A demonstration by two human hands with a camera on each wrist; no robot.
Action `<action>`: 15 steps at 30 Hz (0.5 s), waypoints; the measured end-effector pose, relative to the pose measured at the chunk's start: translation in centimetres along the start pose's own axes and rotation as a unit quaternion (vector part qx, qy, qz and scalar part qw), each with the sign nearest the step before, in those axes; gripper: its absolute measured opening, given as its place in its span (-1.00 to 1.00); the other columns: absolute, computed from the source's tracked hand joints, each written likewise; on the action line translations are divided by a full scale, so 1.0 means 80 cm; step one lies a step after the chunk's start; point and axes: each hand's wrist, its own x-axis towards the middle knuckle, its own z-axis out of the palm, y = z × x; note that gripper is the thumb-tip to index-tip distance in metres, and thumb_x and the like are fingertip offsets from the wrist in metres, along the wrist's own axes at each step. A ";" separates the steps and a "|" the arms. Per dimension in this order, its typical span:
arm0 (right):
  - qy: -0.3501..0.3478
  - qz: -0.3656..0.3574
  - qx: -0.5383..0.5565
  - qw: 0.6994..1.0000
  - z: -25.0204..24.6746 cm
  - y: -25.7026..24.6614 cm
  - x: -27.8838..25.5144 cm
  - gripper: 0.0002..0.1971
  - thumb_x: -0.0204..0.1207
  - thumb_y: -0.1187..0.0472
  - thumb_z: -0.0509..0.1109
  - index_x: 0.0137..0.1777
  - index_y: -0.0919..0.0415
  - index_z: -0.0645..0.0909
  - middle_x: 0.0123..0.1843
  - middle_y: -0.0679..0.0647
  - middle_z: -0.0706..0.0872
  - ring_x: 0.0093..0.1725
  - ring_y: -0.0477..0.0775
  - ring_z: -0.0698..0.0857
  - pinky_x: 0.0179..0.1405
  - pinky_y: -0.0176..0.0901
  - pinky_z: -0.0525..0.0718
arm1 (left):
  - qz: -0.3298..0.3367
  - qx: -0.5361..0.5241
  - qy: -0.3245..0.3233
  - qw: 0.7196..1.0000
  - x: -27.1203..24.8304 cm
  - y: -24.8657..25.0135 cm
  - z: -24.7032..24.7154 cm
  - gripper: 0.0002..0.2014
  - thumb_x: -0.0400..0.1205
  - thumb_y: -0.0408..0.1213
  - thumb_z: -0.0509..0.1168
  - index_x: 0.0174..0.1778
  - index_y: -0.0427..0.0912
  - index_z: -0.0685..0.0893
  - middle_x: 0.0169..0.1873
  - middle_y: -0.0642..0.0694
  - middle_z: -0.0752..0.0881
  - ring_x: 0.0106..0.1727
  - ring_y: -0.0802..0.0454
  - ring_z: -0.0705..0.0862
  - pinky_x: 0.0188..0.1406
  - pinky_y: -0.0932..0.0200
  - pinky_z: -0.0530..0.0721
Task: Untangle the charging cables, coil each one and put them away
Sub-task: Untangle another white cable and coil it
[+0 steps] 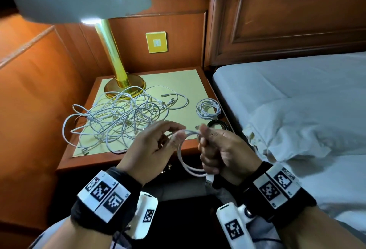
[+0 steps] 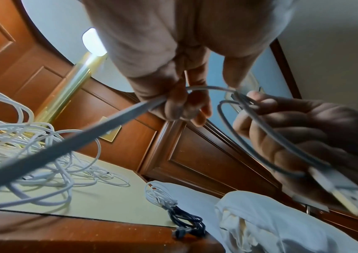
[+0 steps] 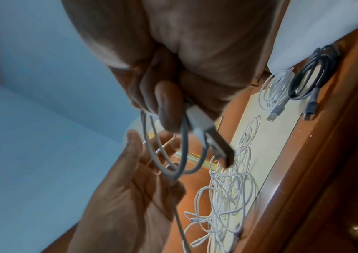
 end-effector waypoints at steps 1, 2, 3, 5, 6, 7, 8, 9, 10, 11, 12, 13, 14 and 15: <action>0.008 -0.006 0.023 1.000 -0.001 -0.004 0.000 -0.66 0.56 -0.06 0.33 -0.31 0.16 0.43 -0.57 -0.02 0.16 -0.67 -0.10 0.11 -0.60 -0.25 0.02 | -0.002 -0.002 -0.025 1.000 0.000 0.000 0.002 -0.67 0.63 0.16 0.34 0.15 0.04 0.74 -0.17 0.17 0.76 -0.31 0.12 0.68 -0.29 0.14 0.67; 0.016 -0.012 0.039 0.999 -0.003 -0.007 0.000 -0.67 0.55 -0.05 0.31 -0.30 0.15 0.41 -0.58 -0.03 0.17 -0.68 -0.10 0.12 -0.61 -0.26 0.03 | -0.007 -0.003 -0.048 0.999 0.000 0.000 0.004 -0.64 0.60 0.17 0.33 0.18 0.04 0.72 -0.15 0.10 0.77 -0.28 0.03 0.70 -0.26 0.02 0.70; 0.023 -0.016 0.048 0.998 -0.004 -0.009 0.001 -0.67 0.56 -0.06 0.30 -0.29 0.14 0.39 -0.58 -0.03 0.18 -0.68 -0.11 0.13 -0.63 -0.28 0.07 | -0.011 0.000 -0.065 0.998 0.000 0.001 0.007 -0.65 0.58 0.15 0.32 0.19 0.06 0.69 -0.15 0.05 0.77 -0.27 -0.03 0.71 -0.23 -0.03 0.71; 0.027 -0.015 0.060 0.998 -0.005 -0.010 0.001 -0.67 0.59 -0.06 0.27 -0.28 0.14 0.37 -0.57 -0.03 0.19 -0.67 -0.10 0.15 -0.65 -0.30 0.18 | -0.010 0.016 -0.070 0.997 0.000 0.002 0.013 -0.79 0.62 -0.01 0.28 0.13 0.08 0.67 -0.21 0.08 0.74 -0.24 0.00 0.71 -0.17 -0.02 0.70; 0.024 -0.011 0.068 0.997 -0.004 -0.009 0.001 -0.67 0.61 -0.05 0.26 -0.27 0.14 0.37 -0.55 -0.02 0.20 -0.67 -0.10 0.16 -0.65 -0.29 0.24 | -0.006 0.023 -0.066 0.998 0.000 0.004 0.015 -0.85 0.65 -0.08 0.25 0.07 0.05 0.66 -0.25 0.09 0.72 -0.24 0.04 0.69 -0.18 0.01 0.68; 0.019 -0.006 0.080 0.997 -0.003 -0.008 0.001 -0.67 0.63 -0.04 0.25 -0.27 0.15 0.37 -0.54 0.00 0.24 -0.67 -0.09 0.17 -0.63 -0.27 0.29 | -0.003 0.026 -0.061 0.998 0.001 0.005 0.017 -0.88 0.67 -0.14 0.22 0.03 0.02 0.64 -0.29 0.09 0.69 -0.26 0.07 0.66 -0.21 0.02 0.65; 0.011 -0.001 0.093 0.996 -0.002 -0.006 0.001 -0.68 0.63 -0.02 0.24 -0.26 0.16 0.37 -0.54 0.02 0.29 -0.69 -0.09 0.19 -0.61 -0.24 0.34 | -0.003 0.026 -0.057 0.998 0.001 0.005 0.019 -0.90 0.69 -0.19 0.19 -0.01 -0.03 0.62 -0.32 0.08 0.66 -0.29 0.08 0.62 -0.25 0.06 0.61; -0.001 0.006 0.103 0.995 -0.002 -0.006 0.001 -0.69 0.63 -0.02 0.23 -0.24 0.18 0.38 -0.54 0.03 0.32 -0.70 -0.09 0.21 -0.58 -0.21 0.38 | -0.003 0.028 -0.055 0.998 0.002 0.004 0.020 -0.91 0.71 -0.24 0.18 -0.03 -0.08 0.59 -0.34 0.09 0.62 -0.32 0.08 0.58 -0.30 0.09 0.57; -0.014 0.015 0.109 0.994 -0.002 -0.007 0.000 -0.69 0.64 -0.02 0.22 -0.23 0.18 0.41 -0.56 0.03 0.33 -0.70 -0.09 0.21 -0.54 -0.18 0.39 | -0.005 0.029 -0.055 0.998 0.002 0.004 0.021 -0.91 0.74 -0.30 0.18 -0.03 -0.11 0.57 -0.36 0.09 0.60 -0.34 0.08 0.55 -0.33 0.12 0.53; -0.029 0.027 0.107 0.993 -0.001 -0.008 0.000 -0.68 0.65 -0.04 0.21 -0.22 0.19 0.44 -0.59 0.01 0.29 -0.69 -0.08 0.20 -0.51 -0.16 0.39 | -0.006 0.029 -0.059 0.998 0.002 0.003 0.022 -0.91 0.75 -0.34 0.18 -0.02 -0.12 0.56 -0.38 0.09 0.59 -0.37 0.08 0.53 -0.36 0.13 0.51; -0.042 0.035 0.096 0.994 -0.002 -0.009 -0.001 -0.66 0.65 -0.06 0.20 -0.23 0.18 0.47 -0.61 -0.02 0.23 -0.68 -0.08 0.19 -0.50 -0.15 0.37 | -0.006 0.028 -0.063 0.998 0.002 0.003 0.024 -0.92 0.76 -0.35 0.18 -0.02 -0.13 0.56 -0.40 0.10 0.57 -0.39 0.10 0.51 -0.38 0.15 0.49; -0.051 0.038 0.077 0.995 -0.002 -0.010 -0.003 -0.63 0.65 -0.08 0.19 -0.26 0.16 0.50 -0.61 -0.04 0.18 -0.67 -0.08 0.18 -0.49 -0.14 0.35 | -0.005 0.026 -0.063 0.998 0.002 0.004 0.025 -0.92 0.76 -0.34 0.19 -0.01 -0.13 0.56 -0.42 0.12 0.56 -0.41 0.12 0.49 -0.39 0.19 0.46; -0.056 0.034 0.061 0.996 -0.001 -0.010 -0.004 -0.62 0.64 -0.09 0.19 -0.31 0.14 0.50 -0.60 -0.05 0.15 -0.66 -0.08 0.17 -0.48 -0.14 0.34 | -0.002 0.024 -0.058 0.998 0.002 0.006 0.026 -0.93 0.77 -0.31 0.21 -0.01 -0.13 0.58 -0.44 0.15 0.56 -0.42 0.16 0.48 -0.40 0.24 0.43; -0.057 0.026 0.057 0.996 0.000 -0.011 -0.004 -0.61 0.64 -0.09 0.19 -0.36 0.11 0.48 -0.60 -0.06 0.15 -0.65 -0.09 0.18 -0.48 -0.13 0.32 | 0.002 0.026 -0.044 0.999 0.002 0.008 0.026 -0.91 0.76 -0.24 0.24 -0.02 -0.14 0.60 -0.44 0.16 0.56 -0.43 0.18 0.48 -0.40 0.28 0.42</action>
